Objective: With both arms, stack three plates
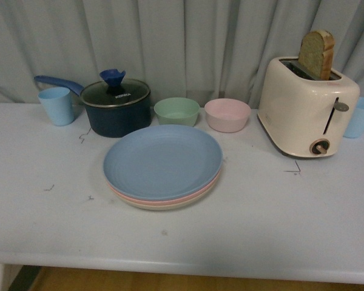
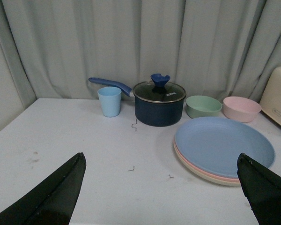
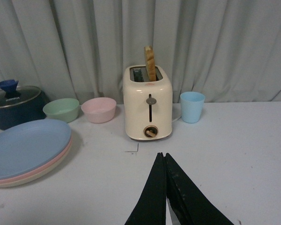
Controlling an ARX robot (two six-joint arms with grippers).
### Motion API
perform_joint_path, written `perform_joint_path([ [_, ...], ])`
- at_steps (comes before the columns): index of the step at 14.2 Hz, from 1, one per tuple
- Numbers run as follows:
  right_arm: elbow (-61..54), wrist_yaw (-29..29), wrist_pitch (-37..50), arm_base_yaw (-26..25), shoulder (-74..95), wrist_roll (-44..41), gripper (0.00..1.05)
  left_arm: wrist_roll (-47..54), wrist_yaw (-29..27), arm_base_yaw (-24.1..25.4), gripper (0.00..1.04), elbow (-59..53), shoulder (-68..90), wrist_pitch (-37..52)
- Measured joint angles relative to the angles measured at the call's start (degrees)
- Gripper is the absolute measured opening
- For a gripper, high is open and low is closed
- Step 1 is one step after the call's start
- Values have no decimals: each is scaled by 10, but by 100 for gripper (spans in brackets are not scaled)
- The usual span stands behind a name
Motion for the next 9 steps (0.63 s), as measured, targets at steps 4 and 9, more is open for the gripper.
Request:
perform_joint_path([
  [4,0,0,0,0,0,-1,30,0,0,0,98,0,0,0],
  [9,0,0,0,0,0,-1,98,0,0,0,98,0,0,0],
])
